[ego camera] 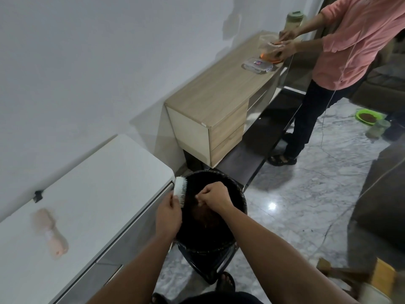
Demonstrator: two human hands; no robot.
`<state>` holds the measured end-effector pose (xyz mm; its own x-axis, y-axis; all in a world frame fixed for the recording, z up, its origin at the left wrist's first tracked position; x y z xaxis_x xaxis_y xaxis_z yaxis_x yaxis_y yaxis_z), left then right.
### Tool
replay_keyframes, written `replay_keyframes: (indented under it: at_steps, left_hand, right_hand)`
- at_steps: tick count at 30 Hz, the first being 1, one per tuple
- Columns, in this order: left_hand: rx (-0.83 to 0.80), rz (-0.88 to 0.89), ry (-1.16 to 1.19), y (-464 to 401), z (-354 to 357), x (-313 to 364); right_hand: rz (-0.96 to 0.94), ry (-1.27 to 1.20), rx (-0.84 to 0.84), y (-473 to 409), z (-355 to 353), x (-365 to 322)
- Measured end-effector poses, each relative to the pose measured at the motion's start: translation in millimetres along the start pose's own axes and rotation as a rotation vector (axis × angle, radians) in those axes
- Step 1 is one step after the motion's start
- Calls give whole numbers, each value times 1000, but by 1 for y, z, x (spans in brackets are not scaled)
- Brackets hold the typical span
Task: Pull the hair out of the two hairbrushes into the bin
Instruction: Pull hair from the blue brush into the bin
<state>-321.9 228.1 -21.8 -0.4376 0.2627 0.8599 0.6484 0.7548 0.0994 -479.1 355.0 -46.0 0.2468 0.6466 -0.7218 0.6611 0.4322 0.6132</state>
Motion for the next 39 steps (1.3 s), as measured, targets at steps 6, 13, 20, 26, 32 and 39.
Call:
replay_keyframes:
  at_steps: [6, 13, 20, 26, 32, 39]
  left_hand:
    - [159, -182, 151, -4, -37, -25]
    - [-12, -285, 457, -2, 7, -32]
    - [-3, -152, 360, 4, 13, -4]
    - [112, -215, 536, 3, -14, -5]
    - [-11, -259, 528, 14, 14, -5]
    - [-56, -312, 758, 15, 20, 8]
  right_hand:
    - [210, 222, 257, -27, -64, 72]
    - [-39, 6, -14, 5, 1, 5]
    - [9, -103, 22, 13, 12, 17]
    - [375, 613, 20, 1, -20, 81]
    - [-210, 65, -50, 20, 30, -15]
    - [-16, 277, 140, -8, -9, 39]
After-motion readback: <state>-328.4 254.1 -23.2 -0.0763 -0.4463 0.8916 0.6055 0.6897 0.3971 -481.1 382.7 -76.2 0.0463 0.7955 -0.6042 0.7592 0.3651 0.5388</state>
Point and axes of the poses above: each hand's wrist, its own y-axis away from the middle knuckle, its own z-axis out of the palm, x = y × z, the point moved 10 cm from there along -y, towards the middle knuckle, and after that the axes turned 11 degrees about z, right-handed, at the moved point
